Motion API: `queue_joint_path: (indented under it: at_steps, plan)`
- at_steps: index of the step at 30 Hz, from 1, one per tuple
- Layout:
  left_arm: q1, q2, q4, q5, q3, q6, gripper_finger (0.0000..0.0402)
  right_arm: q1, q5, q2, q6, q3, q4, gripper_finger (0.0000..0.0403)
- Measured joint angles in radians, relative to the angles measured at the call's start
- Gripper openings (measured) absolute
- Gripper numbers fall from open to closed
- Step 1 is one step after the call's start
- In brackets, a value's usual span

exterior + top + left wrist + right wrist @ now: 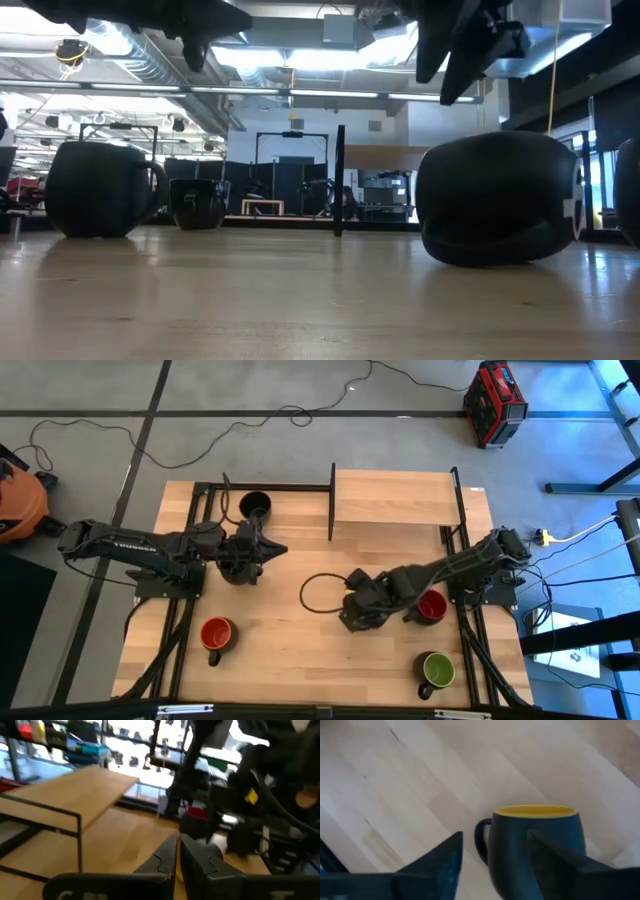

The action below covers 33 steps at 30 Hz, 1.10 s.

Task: Place coffee mugs
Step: Put the yellow mug on the shelf

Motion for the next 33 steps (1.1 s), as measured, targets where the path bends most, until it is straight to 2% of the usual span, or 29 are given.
queue_joint_path:
  at_steps: [5, 11, 15, 20, 25, 33]
  plan:
    - [0.000, 0.072, 0.009, 0.102, 0.000, -0.003, 0.0014, 0.033, 0.010, -0.078, -0.043, 0.002, -0.044, 0.0255]
    - [-0.001, 0.238, 0.092, 0.161, 0.014, -0.087, 0.0015, 0.113, 0.112, -0.122, -0.015, -0.004, -0.157, 0.0264]
    - [-0.001, 0.373, 0.086, 0.224, 0.100, -0.107, 0.0040, 0.156, 0.113, -0.120, 0.010, -0.029, -0.176, 0.0264]
    - [-0.010, 0.556, 0.074, 0.315, 0.237, -0.157, 0.0095, 0.220, 0.129, -0.122, 0.033, -0.043, -0.175, 0.0264]
    - [-0.039, 0.720, 0.073, 0.342, 0.358, -0.188, 0.0141, 0.277, 0.179, -0.154, 0.049, -0.043, -0.179, 0.0264]
    - [-0.083, 0.947, 0.073, 0.341, 0.534, -0.203, 0.0160, 0.332, 0.234, -0.194, 0.049, -0.043, -0.181, 0.0264]
